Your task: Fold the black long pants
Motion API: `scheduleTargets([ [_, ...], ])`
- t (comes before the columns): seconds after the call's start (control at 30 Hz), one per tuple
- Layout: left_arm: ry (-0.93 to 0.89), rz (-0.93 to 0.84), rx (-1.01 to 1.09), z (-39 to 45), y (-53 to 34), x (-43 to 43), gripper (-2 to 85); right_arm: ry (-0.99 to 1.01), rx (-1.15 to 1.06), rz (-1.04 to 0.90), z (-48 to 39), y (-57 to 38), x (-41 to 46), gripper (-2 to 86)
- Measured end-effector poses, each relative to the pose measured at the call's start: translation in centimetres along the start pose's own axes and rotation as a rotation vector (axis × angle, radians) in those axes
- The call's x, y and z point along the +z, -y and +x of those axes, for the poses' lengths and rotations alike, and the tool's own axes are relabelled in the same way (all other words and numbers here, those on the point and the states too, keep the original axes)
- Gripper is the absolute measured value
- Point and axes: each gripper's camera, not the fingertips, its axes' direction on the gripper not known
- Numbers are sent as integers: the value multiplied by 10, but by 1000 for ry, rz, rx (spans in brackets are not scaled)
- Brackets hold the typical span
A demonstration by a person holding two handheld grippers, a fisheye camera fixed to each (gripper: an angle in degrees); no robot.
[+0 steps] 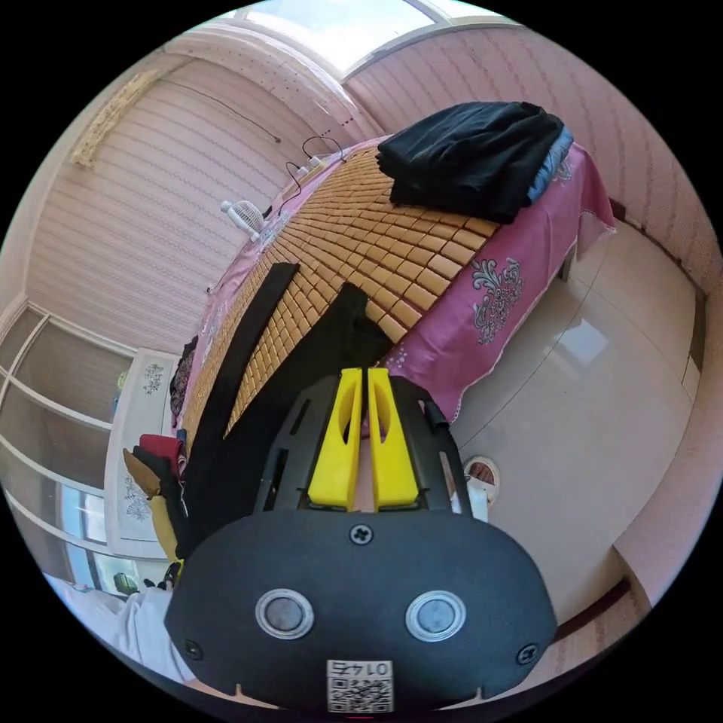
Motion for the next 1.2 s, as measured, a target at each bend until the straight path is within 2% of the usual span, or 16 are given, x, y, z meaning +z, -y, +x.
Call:
scheduleTargets([
  [0.27, -79, 74, 76, 25, 3, -36, -9, -6, -242, 69, -92, 47, 2, 5],
  [0.5, -119, 173, 182, 77, 76, -36, -6, -13, -452, 57, -241, 143, 88, 13],
  [0.6, -148, 168, 201, 102, 127, -13, 4, -10, -444, 31, -303, 194, 143, 28],
  [0.7, -197, 174, 58, 115, 165, 23, 42, -5, -280, 59, -333, 227, 197, 77],
  [0.8, -136, 216, -78, 121, 176, 44, 67, -52, -243, 31, -336, 223, 244, 130],
  [0.9, -44, 164, -46, 136, 172, 56, 65, -244, -306, -56, -322, 205, 285, 132],
  [1.0, 23, 56, 126, 167, 153, 72, 58, -382, -376, -159, -307, 186, 323, 122],
  [1.1, 119, -108, 246, 189, 126, 100, 53, -442, -381, -223, -297, 174, 350, 76],
  [1.13, 178, -168, 274, 194, 117, 111, 50, -484, -429, -187, -302, 168, 350, 35],
  [1.2, 273, -254, 331, 201, 105, 126, 36, -544, -516, -202, -306, 162, 353, 7],
])
